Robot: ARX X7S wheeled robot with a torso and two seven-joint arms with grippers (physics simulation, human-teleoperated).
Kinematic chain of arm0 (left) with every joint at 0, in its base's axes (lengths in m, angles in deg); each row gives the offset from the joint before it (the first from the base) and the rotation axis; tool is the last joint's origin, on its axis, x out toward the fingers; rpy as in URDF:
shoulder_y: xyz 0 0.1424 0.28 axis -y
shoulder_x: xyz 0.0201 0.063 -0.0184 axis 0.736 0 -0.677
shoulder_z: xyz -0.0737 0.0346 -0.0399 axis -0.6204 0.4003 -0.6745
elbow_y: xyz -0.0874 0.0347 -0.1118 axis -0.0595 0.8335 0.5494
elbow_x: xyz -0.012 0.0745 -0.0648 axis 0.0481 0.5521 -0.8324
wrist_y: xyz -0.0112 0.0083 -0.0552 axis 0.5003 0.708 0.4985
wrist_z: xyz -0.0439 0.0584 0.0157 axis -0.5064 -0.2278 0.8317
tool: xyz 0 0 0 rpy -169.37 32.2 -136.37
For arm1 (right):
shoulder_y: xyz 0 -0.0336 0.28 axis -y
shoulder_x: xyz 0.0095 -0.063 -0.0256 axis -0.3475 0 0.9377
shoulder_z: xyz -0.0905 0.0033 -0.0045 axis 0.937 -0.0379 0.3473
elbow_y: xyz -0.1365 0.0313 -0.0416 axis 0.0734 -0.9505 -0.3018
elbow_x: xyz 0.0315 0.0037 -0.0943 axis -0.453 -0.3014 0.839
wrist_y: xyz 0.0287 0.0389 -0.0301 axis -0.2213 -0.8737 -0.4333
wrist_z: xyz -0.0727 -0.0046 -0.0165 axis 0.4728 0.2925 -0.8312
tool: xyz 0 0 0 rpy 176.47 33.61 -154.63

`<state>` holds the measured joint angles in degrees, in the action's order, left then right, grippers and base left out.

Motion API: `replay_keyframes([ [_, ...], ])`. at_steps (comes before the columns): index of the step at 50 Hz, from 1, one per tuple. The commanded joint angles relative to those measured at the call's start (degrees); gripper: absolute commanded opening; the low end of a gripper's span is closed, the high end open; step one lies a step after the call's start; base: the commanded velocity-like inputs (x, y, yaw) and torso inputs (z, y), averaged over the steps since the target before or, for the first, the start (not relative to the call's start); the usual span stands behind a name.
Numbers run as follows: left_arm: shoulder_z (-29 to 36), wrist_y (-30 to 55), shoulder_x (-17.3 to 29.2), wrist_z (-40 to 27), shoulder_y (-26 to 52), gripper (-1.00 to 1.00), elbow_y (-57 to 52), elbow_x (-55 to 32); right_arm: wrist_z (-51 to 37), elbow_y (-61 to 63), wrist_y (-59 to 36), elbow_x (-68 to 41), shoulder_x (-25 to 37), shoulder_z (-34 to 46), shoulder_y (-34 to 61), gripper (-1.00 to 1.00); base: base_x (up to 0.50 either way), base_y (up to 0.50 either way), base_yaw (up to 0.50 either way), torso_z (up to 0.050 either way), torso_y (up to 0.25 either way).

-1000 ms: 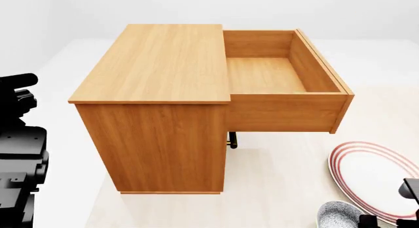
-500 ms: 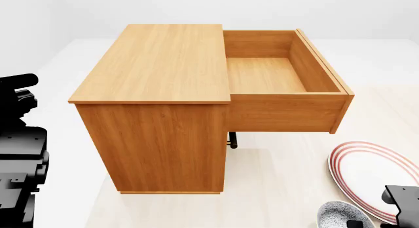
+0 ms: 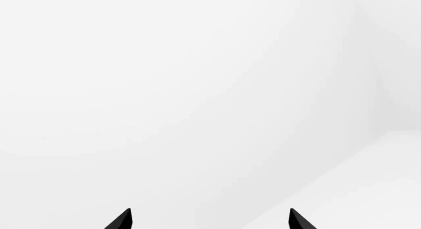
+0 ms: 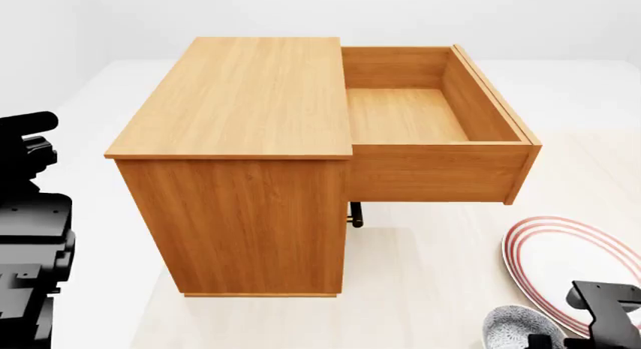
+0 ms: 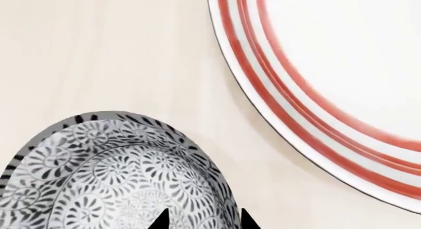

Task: Open the top drawer of the cabinet and put the bowl in it.

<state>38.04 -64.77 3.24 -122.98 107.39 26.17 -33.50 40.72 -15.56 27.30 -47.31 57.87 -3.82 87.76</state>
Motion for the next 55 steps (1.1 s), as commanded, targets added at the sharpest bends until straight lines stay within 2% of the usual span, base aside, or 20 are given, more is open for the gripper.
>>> replay_keyframes([
  [1,-0.16,-0.1,-0.03,-0.03,-0.01,1.0,0.0,-0.03,1.04,0.02,1.04,8.0,-2.22,0.71,-1.66,-1.0,0.0,0.0,0.01,0.0,0.0],
  [11,-0.26,-0.08,-0.15,-0.03,-0.08,1.0,0.0,0.0,-0.52,3.13,1.07,4.59,-0.67,-2.88,-3.94,-1.0,0.0,0.0,0.0,0.0,0.0],
  [35,-0.51,-0.08,-0.4,-0.19,-0.11,1.0,0.0,-0.02,-10.43,19.92,1.45,-7.35,9.03,-19.7,-18.38,-1.0,0.0,0.0,0.0,0.0,0.0],
  [55,-0.66,-0.18,-0.41,-0.26,-0.22,1.0,0.0,0.02,-21.29,22.16,-0.28,-16.54,12.49,-33.33,-20.23,-1.0,0.0,0.0,0.0,0.0,0.0],
])
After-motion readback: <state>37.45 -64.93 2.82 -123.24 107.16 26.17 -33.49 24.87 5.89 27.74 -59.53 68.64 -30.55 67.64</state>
